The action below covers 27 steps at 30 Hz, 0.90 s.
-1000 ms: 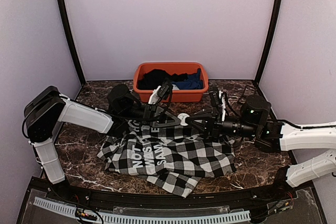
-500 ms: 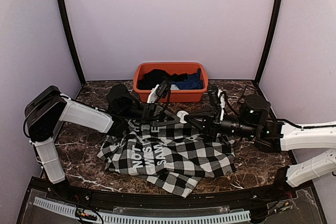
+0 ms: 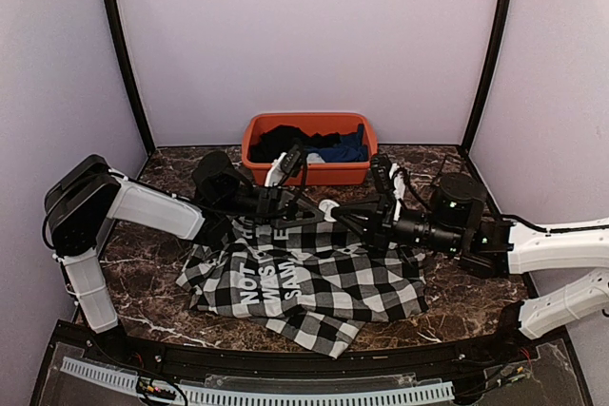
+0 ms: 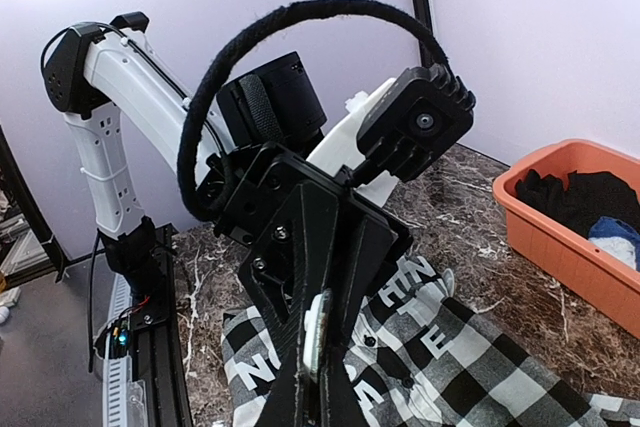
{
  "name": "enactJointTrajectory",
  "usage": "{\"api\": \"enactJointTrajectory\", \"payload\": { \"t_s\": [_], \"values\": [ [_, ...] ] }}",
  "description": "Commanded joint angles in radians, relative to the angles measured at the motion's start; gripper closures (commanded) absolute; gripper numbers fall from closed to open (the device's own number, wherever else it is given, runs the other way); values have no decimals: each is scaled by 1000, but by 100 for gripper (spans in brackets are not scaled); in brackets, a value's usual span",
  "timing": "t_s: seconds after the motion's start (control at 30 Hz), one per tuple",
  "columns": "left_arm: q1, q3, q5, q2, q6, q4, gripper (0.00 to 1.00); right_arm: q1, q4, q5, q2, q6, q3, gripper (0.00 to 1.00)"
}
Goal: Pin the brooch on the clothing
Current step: Open the brooch.
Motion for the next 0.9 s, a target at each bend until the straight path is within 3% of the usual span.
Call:
{"api": "enactJointTrajectory", "payload": {
  "t_s": [0.0, 0.63, 0.87],
  "values": [
    [-16, -8, -32, -9, 6, -93, 99, 61, -1, -24, 35, -91, 40, 100],
    [8, -14, -130, -66, 173, -373, 99, 155, 33, -15, 95, -144, 64, 100],
    [8, 6, -190, -98, 309, -585, 99, 183, 48, -16, 152, -146, 90, 100]
  ]
}}
